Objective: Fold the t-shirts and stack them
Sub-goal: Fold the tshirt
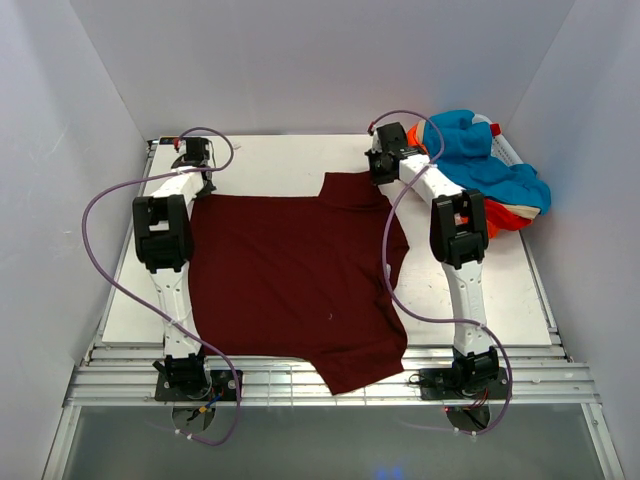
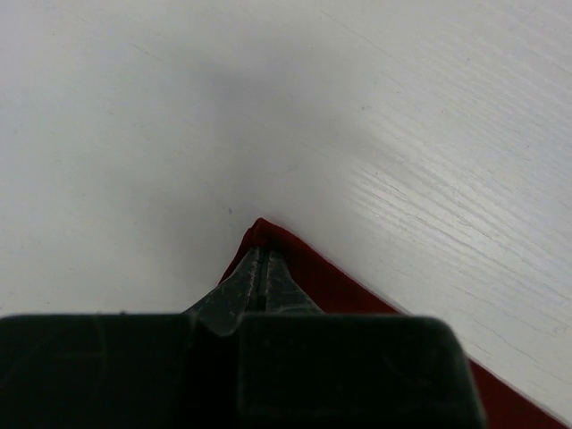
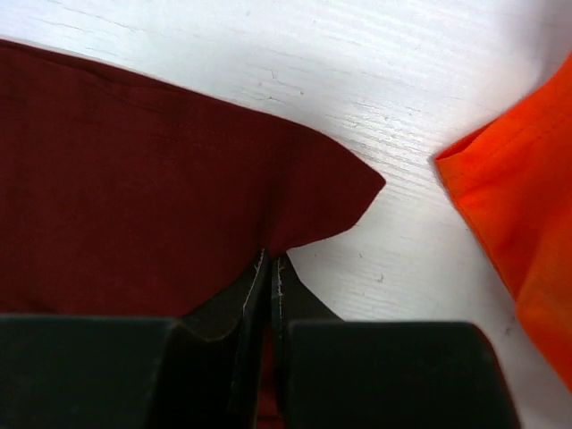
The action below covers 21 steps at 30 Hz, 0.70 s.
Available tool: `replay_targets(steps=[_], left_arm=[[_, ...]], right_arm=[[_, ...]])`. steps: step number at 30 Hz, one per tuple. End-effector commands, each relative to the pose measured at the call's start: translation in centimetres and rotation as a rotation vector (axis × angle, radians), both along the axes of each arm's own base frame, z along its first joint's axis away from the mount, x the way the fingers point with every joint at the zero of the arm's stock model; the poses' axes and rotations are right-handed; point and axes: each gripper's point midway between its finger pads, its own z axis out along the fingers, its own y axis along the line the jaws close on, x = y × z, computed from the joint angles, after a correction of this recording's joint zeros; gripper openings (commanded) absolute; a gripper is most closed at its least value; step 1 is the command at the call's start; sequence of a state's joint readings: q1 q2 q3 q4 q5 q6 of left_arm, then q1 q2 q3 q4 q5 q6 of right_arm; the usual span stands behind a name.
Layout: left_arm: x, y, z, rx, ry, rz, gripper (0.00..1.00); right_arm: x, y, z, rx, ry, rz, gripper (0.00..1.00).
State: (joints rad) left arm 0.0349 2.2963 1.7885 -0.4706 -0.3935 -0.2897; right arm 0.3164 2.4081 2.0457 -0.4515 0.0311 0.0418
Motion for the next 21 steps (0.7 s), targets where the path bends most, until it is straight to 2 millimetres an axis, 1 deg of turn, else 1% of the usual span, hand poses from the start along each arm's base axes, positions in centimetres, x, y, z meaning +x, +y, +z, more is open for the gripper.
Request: replay_targets(steps=[1,2,3,4,5,6,7,8,9,10,11,12,13,14,15,16,17,18,19,20,21], left_arm=[[-0.8,-1.0,2.3,-0.074,-0.024,-0.023,0.00],[-0.7,-1.0,3.1,-0.075,-0.042,-0.022,0.00],[-0.8,-1.0,3.8,-0.076,-0.057,-0.020,0.00],[-1.2,-1.1,4.2,-0.078,-0.060,-0.020,0.00],[-1.3,-1.1,5.9,-0.078,-0.095,-0.022,0.00],[-1.5,-1.1,6.3,-0.078,-0.104,-0.021,0.00],[-2.2,-1.1,6.2,-0.077,-0.095,-0.020,0.00],[-2.4,-1.1,7.3,-0.075,-0.117,-0.020,0.00],[-2.7,-1.1,7.4,-0.074,-0.118,-0.019,0.00],[-3.5,-1.1,6.9,-0.074,-0.101,-0.016,0.00],[-3.7,-1.1,7.0,-0.072,-0.104,-0.016,0.00],[-4.1,-1.1,7.9,-0.071,-0.121,-0.013,0.00],[-5.0,-1.1,7.2,-0.072,-0.105,-0.007,0.00],[-5.2,-1.0,7.6,-0.069,-0.119,-0.006,0.00],[-5.5,-0.9,8.8,-0.066,-0.147,-0.002,0.00],[-5.8,-1.0,9.2,-0.068,-0.158,-0.002,0.00],[-6.5,-1.0,9.0,-0.067,-0.153,-0.003,0.00],[-6.8,-1.0,9.4,-0.065,-0.162,-0.004,0.00],[-7.2,-1.1,10.6,-0.066,-0.189,-0.005,0.00],[-7.6,-1.1,10.9,-0.066,-0.194,-0.007,0.00],[-8.3,-1.3,10.4,-0.070,-0.180,-0.013,0.00]], right_arm=[[0.3,-0.2,7.3,0.012,-0.120,0.004,0.08],[0.2,-0.2,9.0,0.019,-0.147,0.008,0.08],[-0.3,-0.5,8.9,0.015,-0.139,0.007,0.08],[-0.7,-0.5,9.3,0.014,-0.142,0.011,0.08],[-1.1,-0.6,10.7,0.019,-0.163,0.012,0.08],[-1.9,-0.9,10.0,0.006,-0.144,0.011,0.08],[-2.4,-1.0,10.2,0.001,-0.144,0.014,0.08],[-2.9,-1.0,11.2,0.003,-0.156,0.017,0.08],[-3.8,-1.3,10.2,-0.009,-0.129,0.016,0.08],[-4.3,-1.5,10.1,-0.014,-0.123,0.015,0.08],[-4.8,-1.6,10.7,-0.012,-0.127,0.017,0.08],[-5.4,-1.5,10.6,-0.013,-0.119,0.021,0.08],[-6.3,-1.8,10.3,-0.019,-0.104,0.021,0.08],[-6.9,-1.7,10.0,-0.020,-0.091,0.022,0.08],[-7.5,-1.9,9.8,-0.027,-0.077,0.024,0.08],[-8.5,-2.1,9.7,-0.032,-0.064,0.024,0.08],[-9.2,-1.9,9.6,-0.036,-0.056,0.030,0.08],[-9.9,-2.0,9.4,-0.041,-0.043,0.029,0.08],[-10.5,-2.0,10.0,-0.042,-0.052,0.029,0.08],[-11.7,-1.8,9.1,-0.052,-0.025,0.040,0.08],[-12.3,-1.8,9.1,-0.054,-0.019,0.038,0.08]])
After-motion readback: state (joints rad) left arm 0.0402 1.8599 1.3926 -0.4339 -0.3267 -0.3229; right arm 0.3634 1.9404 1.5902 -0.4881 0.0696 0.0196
